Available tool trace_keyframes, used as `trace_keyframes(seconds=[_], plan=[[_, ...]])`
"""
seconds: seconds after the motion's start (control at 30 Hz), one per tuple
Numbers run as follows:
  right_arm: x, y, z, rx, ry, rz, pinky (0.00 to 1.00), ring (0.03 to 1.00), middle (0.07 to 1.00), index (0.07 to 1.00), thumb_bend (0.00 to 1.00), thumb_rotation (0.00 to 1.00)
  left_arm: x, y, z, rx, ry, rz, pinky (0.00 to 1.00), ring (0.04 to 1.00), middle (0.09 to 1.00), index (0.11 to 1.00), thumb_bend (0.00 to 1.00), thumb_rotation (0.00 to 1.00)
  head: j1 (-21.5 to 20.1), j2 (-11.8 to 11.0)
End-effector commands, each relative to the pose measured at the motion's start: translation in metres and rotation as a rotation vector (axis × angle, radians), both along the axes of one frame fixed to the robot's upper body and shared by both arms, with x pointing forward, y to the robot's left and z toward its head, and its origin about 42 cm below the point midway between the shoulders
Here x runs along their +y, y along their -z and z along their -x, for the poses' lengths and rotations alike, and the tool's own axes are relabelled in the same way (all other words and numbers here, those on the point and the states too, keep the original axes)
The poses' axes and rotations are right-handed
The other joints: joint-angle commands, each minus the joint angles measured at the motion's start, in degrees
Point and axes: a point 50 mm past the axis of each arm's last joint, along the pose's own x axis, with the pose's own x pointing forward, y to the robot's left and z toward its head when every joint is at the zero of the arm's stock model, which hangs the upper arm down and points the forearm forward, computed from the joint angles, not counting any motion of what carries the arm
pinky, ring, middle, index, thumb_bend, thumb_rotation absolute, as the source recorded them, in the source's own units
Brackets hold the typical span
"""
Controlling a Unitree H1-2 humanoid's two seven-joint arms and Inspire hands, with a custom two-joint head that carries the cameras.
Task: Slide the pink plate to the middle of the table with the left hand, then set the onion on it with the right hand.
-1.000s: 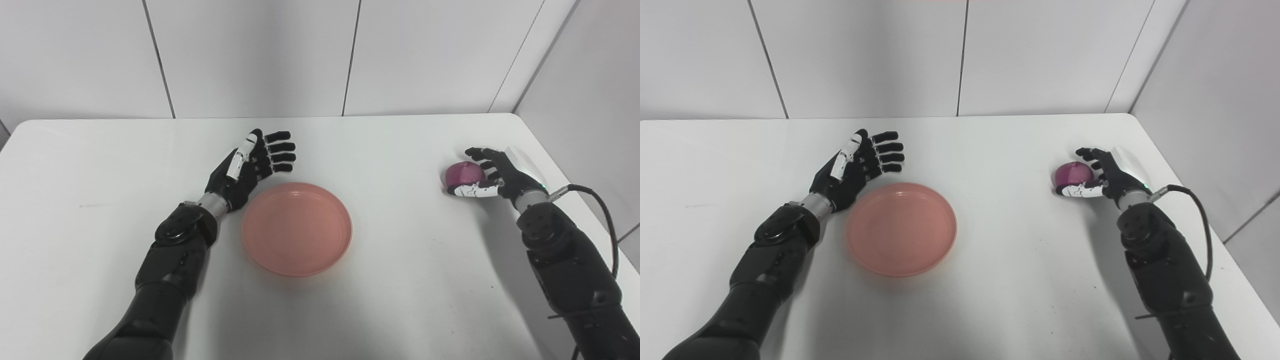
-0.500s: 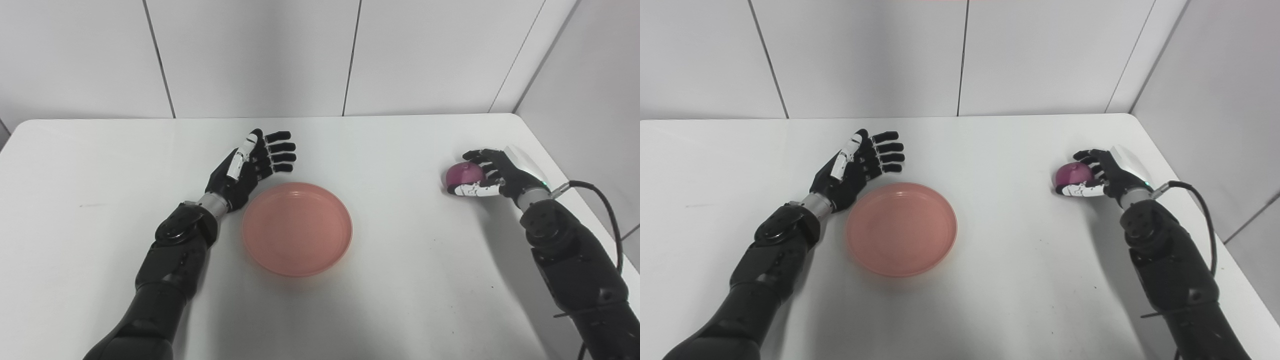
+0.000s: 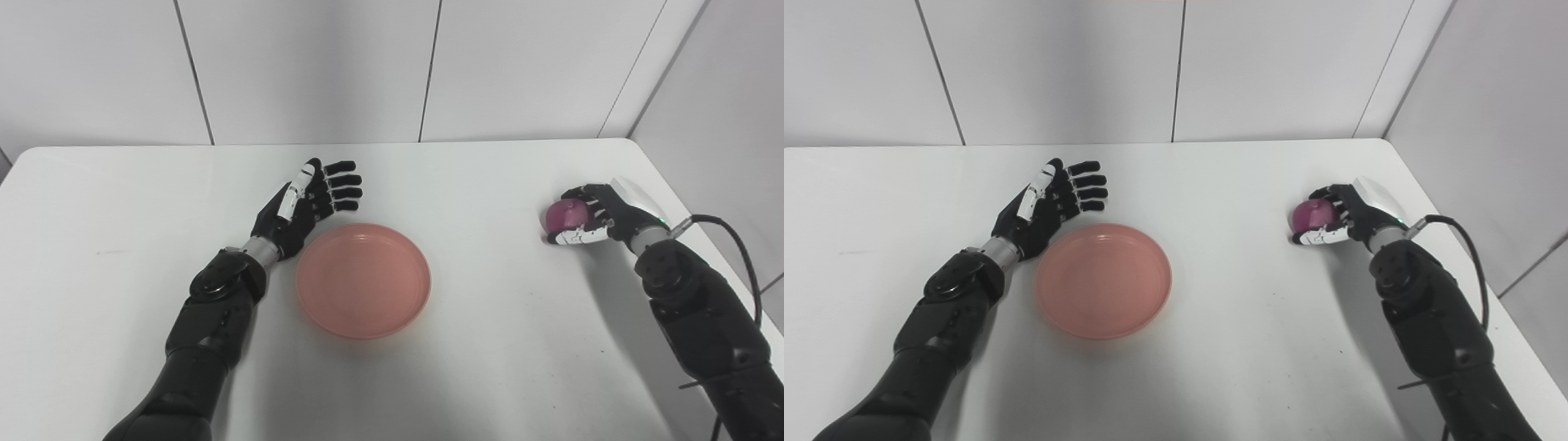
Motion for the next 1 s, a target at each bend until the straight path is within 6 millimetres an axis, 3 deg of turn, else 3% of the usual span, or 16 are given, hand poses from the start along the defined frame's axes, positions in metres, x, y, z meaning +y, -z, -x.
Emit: trace_keyframes(seconds=[0.0, 0.4, 0.43, 0.53, 0.97], plan=[[-0.0032, -0.0228, -0.0059, -0.032, 0.004, 0.027, 0.65, 0.713, 0.745, 0.748, 0.96, 0.24, -0.0008, -0.0013, -0.0008, 0.010, 0.002, -0.009, 0.68, 0.707, 0.712, 0.690, 0.35, 1.00, 0.07, 0.05], [-0.0036, -0.0227, -0.0012, -0.142, -0.008, 0.009, 0.52, 0.562, 0.600, 0.593, 0.86, 0.00, -0.0004, 0.0000, -0.0009, 0.012, 0.002, -0.007, 0.69, 0.708, 0.712, 0.690, 0.36, 1.00, 0.15, 0.06], [-0.0035, -0.0228, -0.0009, -0.143, -0.006, 0.006, 0.52, 0.559, 0.597, 0.542, 0.69, 0.06, -0.0002, 0.0001, -0.0008, 0.012, 0.002, -0.007, 0.69, 0.707, 0.713, 0.692, 0.36, 1.00, 0.15, 0.06], [-0.0039, -0.0228, -0.0007, -0.145, -0.005, 0.004, 0.52, 0.553, 0.591, 0.499, 0.55, 0.12, 0.0002, 0.0005, -0.0005, 0.010, 0.002, -0.010, 0.69, 0.708, 0.714, 0.694, 0.36, 1.00, 0.18, 0.08], [-0.0019, -0.0267, 0.0019, -0.183, -0.018, 0.007, 0.52, 0.552, 0.589, 0.490, 0.52, 0.12, -0.0004, -0.0003, -0.0005, 0.012, -0.001, -0.007, 0.68, 0.703, 0.711, 0.693, 0.36, 1.00, 0.25, 0.13]])
